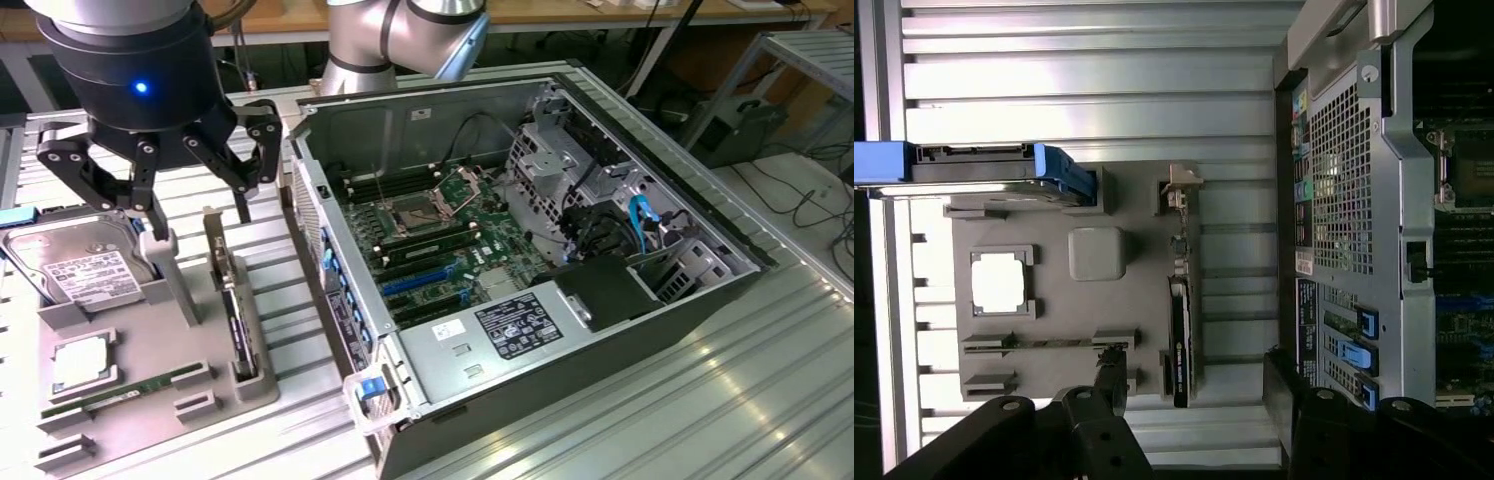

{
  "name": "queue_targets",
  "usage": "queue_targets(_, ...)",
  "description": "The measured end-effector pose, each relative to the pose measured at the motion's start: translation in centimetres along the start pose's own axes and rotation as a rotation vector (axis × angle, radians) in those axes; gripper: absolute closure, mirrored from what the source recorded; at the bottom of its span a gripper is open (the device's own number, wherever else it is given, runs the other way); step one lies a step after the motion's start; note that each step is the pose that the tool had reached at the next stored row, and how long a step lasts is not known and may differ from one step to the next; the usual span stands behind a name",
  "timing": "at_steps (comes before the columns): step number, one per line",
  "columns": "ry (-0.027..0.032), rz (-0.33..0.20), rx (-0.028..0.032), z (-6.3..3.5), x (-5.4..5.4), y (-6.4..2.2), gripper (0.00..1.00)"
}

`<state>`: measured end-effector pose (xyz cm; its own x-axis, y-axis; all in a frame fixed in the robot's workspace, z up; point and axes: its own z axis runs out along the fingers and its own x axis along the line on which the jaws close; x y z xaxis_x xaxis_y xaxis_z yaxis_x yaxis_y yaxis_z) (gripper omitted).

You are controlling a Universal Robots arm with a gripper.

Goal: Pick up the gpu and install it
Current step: 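Pick up the gpu and move the gpu toward the slot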

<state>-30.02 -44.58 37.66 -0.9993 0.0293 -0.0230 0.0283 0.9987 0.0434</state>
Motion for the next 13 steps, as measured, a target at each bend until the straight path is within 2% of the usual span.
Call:
queue_targets(7, -0.0004, 0.000, -0.0003, 0.11, 0.00, 0.00, 0.34)
queue_targets(13, -0.0001, 0.000, -0.0001, 0.80, 0.02, -0.04, 0.34)
